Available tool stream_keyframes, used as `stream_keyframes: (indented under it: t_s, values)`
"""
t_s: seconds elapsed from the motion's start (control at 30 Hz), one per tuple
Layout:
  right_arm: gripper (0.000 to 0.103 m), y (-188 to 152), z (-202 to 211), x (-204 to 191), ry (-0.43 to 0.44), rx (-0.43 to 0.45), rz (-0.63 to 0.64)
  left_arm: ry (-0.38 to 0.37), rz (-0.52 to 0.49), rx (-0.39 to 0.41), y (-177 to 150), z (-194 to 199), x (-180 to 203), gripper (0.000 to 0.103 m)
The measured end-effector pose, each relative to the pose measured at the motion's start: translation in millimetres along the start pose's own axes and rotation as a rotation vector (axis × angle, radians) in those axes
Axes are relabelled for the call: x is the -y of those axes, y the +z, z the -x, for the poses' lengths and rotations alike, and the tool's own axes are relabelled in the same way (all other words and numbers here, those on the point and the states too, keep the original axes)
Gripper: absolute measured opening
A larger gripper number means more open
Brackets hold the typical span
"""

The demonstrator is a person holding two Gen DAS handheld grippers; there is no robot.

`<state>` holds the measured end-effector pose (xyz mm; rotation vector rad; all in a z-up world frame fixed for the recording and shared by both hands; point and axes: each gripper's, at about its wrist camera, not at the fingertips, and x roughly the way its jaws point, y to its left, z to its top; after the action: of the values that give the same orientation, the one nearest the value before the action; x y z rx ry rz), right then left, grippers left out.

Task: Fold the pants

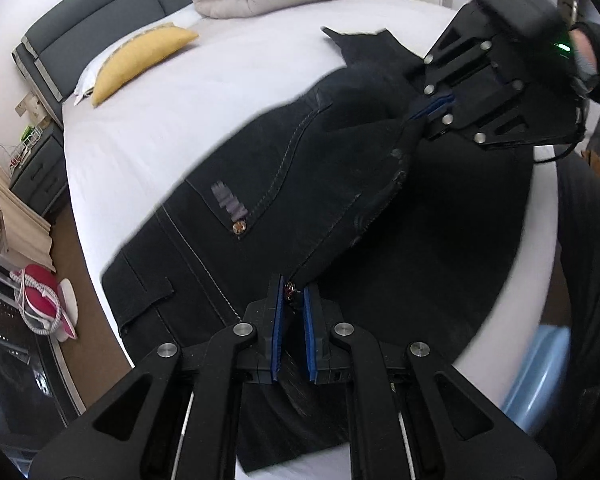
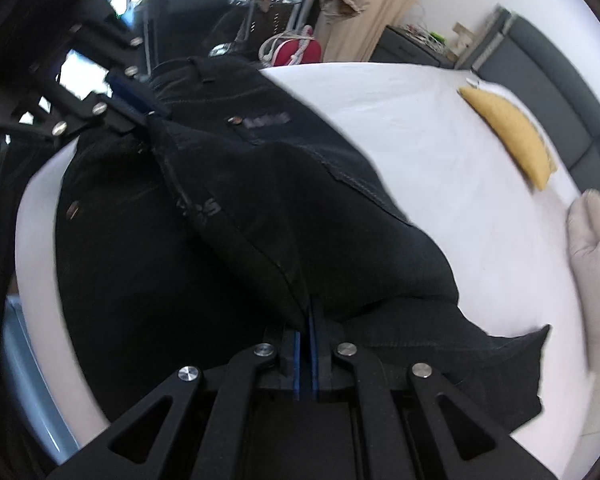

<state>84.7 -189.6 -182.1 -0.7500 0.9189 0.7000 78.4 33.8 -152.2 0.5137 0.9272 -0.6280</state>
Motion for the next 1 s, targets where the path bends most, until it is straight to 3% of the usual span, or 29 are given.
stream_keyframes:
  t_s: [0.27, 0.43, 0.8, 1.0]
  values:
    - [0.005, -16, 3, -71, -0.137, -0.062, 0.187, 0.014, -0.096, -0.027, -44, 8, 45, 0.008]
    - [0.005, -15, 1, -81, -0.18, -0.071, 0.195, 0.029, -0.158, -0.021, -54, 14, 67, 0.008]
    - [0.005, -16, -10, -97, -0.242, -0.097, 0.231, 0.042, -0.198, -0.025, -60, 4, 66, 0.008]
    - [0.005, -17, -27, -104, -0.278, -0.116, 0.25, 0.034, -0.156, -0.036, -59, 0, 59, 0.012]
